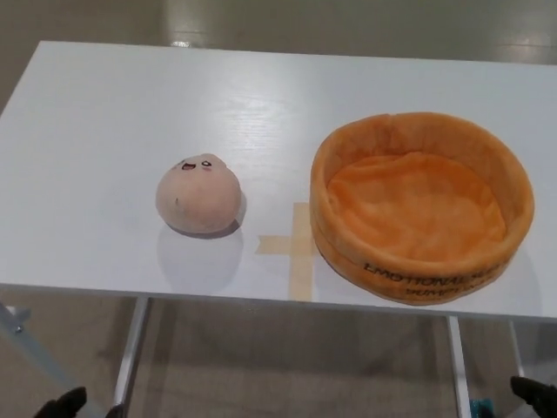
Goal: Use the left hand to pick up the pink round toy on the left and place it inside the orange plate on the desk.
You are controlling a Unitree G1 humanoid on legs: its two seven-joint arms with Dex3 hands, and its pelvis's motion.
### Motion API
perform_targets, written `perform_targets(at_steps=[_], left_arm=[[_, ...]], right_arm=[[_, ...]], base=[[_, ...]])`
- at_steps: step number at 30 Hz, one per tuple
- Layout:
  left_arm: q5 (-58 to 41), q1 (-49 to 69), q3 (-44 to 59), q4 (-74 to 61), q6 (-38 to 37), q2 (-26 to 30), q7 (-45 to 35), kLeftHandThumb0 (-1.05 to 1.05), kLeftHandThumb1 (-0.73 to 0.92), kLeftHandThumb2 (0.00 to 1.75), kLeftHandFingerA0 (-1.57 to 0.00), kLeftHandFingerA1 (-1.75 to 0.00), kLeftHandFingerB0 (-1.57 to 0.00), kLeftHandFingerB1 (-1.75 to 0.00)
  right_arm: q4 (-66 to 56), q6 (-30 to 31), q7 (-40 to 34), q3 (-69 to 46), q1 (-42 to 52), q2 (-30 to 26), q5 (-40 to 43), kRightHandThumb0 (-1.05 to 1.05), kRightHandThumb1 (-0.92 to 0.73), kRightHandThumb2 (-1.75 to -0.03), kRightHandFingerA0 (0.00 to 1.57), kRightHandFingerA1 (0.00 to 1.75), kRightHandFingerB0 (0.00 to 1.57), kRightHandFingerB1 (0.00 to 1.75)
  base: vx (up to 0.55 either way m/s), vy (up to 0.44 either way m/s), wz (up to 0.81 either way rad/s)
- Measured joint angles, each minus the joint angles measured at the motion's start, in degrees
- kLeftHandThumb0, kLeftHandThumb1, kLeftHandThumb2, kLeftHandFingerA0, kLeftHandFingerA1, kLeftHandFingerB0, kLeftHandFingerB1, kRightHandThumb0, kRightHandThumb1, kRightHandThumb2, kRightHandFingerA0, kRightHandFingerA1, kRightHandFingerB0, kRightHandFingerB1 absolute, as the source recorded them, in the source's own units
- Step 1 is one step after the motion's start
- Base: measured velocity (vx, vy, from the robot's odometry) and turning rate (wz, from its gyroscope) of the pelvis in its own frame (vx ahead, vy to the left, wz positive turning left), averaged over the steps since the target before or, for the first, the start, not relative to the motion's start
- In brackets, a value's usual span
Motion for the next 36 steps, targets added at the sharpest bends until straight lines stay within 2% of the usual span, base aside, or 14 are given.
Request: perform_targets(at_steps=[7, 10, 12, 13, 14, 15, 16, 19, 20, 21, 27, 28, 35, 36], left_arm=[[-0.8, -0.1, 0.6, 1.7, -3.7, 0.0, 0.9, -0.4, 0.51, 0.65, -0.22, -0.41, -0.24, -0.35], [-0.8, -0.1, -0.1, 2.0, -4.7, 0.0, 0.9, -0.38, 0.54, 0.65, -0.22, -0.39, -0.23, -0.33], [-0.7, -0.1, -1.0, 2.0, -5.1, 0.2, 0.4, -0.41, 0.53, 0.67, -0.22, -0.39, -0.22, -0.34], [-0.6, -0.1, -1.5, 1.9, -5.2, 0.3, 0.0, -0.43, 0.52, 0.66, -0.24, -0.4, -0.24, -0.35], [-0.5, 0.0, -2.2, 1.8, -5.2, 0.5, -0.6, -0.43, 0.52, 0.66, -0.24, -0.4, -0.24, -0.35], [-0.3, 0.1, -3.1, 1.6, -5.3, 0.8, -1.8, -0.43, 0.55, 0.56, -0.38, -0.36, -0.34, -0.31], [-0.2, 0.2, -4.2, 1.2, -5.5, 1.1, -3.2, -0.49, 0.43, 0.69, -0.35, -0.44, -0.34, -0.41], [0.0, 0.5, -6.4, 0.0, -5.7, 1.7, -5.6, -0.48, 0.44, 0.69, -0.35, -0.43, -0.34, -0.41], [0.1, 0.6, -7.1, -0.5, -5.8, 1.8, -6.4, -0.43, 0.54, 0.57, -0.34, -0.35, -0.32, -0.31], [0.2, 0.8, -8.0, -1.2, -5.9, 2.0, -7.6, -0.44, 0.54, 0.57, -0.32, -0.33, -0.3, -0.31], [0.7, 3.4, -12.7, -9.1, -6.5, 3.7, -13.8, -0.43, 0.53, 0.56, -0.29, -0.34, -0.32, -0.31], [0.6, 4.3, -13.6, -11.6, -6.5, 4.1, -14.8, -0.41, 0.54, 0.57, -0.28, -0.34, -0.31, -0.31], [-1.5, 9.5, -18.0, -27.9, -5.9, 7.6, -21.1, -0.43, 0.52, 0.56, -0.33, -0.36, -0.36, -0.33], [-1.8, 10.4, -18.6, -30.6, -5.7, 8.3, -22.0, -0.41, 0.54, 0.56, -0.31, -0.36, -0.35, -0.33]], right_arm=[[1.3, -2.9, -1.9, -0.6, 0.0, 0.0, 0.1, -0.5, -0.37, -0.97, 0.42, 0.84, 0.13, 0.67], [1.5, -3.5, -2.3, -0.5, 0.0, 0.0, 0.1, -0.48, -0.37, -0.97, 0.42, 0.85, 0.13, 0.67], [1.6, -3.9, -2.4, -0.6, 0.0, 0.0, 0.1, -0.39, -0.32, -0.98, 0.4, 0.77, 0.16, 0.63], [1.6, -4.0, -2.4, -0.6, 0.0, 0.0, 0.1, -0.4, -0.44, -0.83, 0.3, 0.99, 0.07, 0.8], [1.6, -4.0, -2.5, -0.5, 0.0, 0.0, 0.1, -0.4, -0.44, -0.83, 0.3, 0.99, 0.07, 0.8], [1.7, -4.1, -2.6, -0.5, -0.1, 0.0, 0.1, -0.4, -0.33, -0.98, 0.4, 0.77, 0.16, 0.63], [1.8, -4.2, -2.7, -0.6, -0.1, 0.0, 0.1, -0.41, -0.33, -0.99, 0.4, 0.78, 0.17, 0.64], [1.7, -4.2, -2.7, -0.5, -0.2, 0.0, 0.1, -0.41, -0.33, -0.99, 0.41, 0.79, 0.17, 0.64], [1.7, -4.2, -2.7, -0.5, -0.2, 0.0, 0.1, -0.41, -0.33, -0.99, 0.4, 0.78, 0.16, 0.64], [1.7, -4.2, -2.7, -0.5, -0.2, 0.0, 0.1, -0.39, -0.33, -0.98, 0.41, 0.78, 0.17, 0.64], [1.7, -4.2, -2.8, -0.5, -0.2, 0.0, 0.1, -0.41, -0.34, -0.99, 0.4, 0.78, 0.17, 0.64], [1.7, -4.2, -2.8, -0.4, -0.3, 0.0, 0.1, -0.48, -0.38, -0.97, 0.4, 0.83, 0.16, 0.68], [1.7, -4.2, -2.8, -0.4, -0.6, 0.0, 0.0, -0.48, -0.37, -0.97, 0.43, 0.83, 0.17, 0.67], [1.7, -4.2, -2.8, -0.4, -0.6, 0.0, 0.0, -0.41, -0.33, -0.98, 0.41, 0.77, 0.17, 0.64]], base=[[0.0, 0.0, 0.0], [0.0, 0.0, 0.0], [0.0, 0.0, 0.0], [0.0, 0.0, 0.0], [0.0, 0.0, 0.0], [0.0, 0.0, 0.0], [0.0, 0.0, 0.0], [0.0, 0.0, 0.0], [0.0, 0.0, 0.0], [0.0, 0.0, 0.0], [0.0, 0.0, 0.0], [0.0, 0.0, 0.0], [0.0, 0.0, 0.0], [0.0, 0.0, 0.0]])
